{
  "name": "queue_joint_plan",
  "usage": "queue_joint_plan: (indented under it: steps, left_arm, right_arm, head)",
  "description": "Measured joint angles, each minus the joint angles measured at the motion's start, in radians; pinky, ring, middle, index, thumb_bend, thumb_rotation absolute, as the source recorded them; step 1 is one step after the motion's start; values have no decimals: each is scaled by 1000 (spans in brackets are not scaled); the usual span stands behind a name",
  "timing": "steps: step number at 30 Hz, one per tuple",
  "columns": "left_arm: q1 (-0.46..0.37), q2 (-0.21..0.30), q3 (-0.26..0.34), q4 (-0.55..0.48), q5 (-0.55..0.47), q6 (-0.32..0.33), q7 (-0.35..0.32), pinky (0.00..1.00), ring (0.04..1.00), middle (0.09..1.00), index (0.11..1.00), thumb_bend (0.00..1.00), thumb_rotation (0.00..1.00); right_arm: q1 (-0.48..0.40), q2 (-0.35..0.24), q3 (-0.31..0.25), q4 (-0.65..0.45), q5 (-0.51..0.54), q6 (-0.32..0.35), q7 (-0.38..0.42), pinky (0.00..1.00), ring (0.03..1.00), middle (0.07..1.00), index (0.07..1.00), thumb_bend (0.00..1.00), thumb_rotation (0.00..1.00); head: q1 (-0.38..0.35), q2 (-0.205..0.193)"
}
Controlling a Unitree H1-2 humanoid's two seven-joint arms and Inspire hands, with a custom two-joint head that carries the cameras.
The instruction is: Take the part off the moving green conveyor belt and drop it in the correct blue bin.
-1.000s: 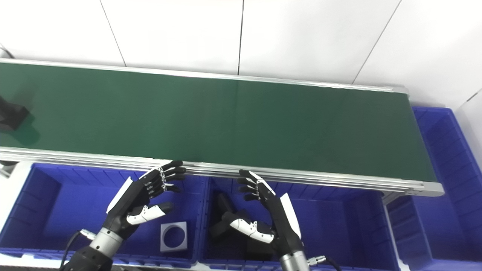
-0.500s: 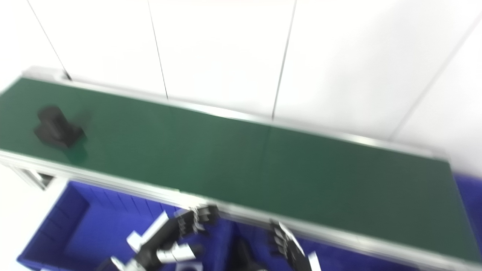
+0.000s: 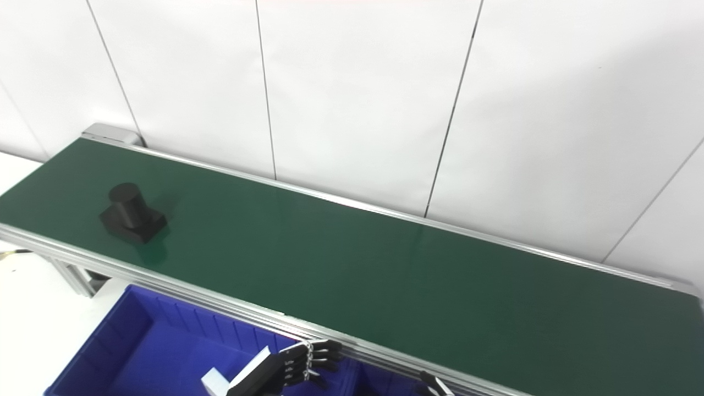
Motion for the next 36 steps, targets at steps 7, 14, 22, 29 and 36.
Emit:
queue_joint_plan:
  steps: [7, 14, 22, 29, 36]
  left_arm:
    - [-17, -14, -5, 36, 14, -34, 18, 603, 738, 780, 804, 855, 413]
    - [-26, -25, -9, 63, 20, -38, 20, 616, 748, 789, 802, 867, 394]
    - [-34, -33, -9, 77, 20, -62, 20, 614, 736, 778, 797, 876, 377]
    - [-35, -42, -11, 83, 21, -65, 26, 605, 729, 775, 796, 872, 372]
    - [-41, -45, -13, 84, 23, -65, 28, 608, 730, 776, 796, 868, 366]
  right_arm:
    - [-15, -7, -13, 5, 8, 0, 1, 653, 747, 809, 877, 516, 456]
    - [-15, -14, -21, 5, 27, -1, 2, 677, 757, 815, 890, 467, 412]
    - [-13, -23, -28, -6, 41, -1, 7, 678, 757, 815, 891, 451, 373]
    - [-4, -34, -33, -43, 48, -1, 14, 672, 756, 820, 892, 427, 359]
    - [0, -46, -33, -110, 77, -1, 41, 664, 754, 815, 892, 434, 316]
  head:
    - [66, -25]
    - [88, -38]
    - [103, -42]
    - [112, -41]
    - [115, -40]
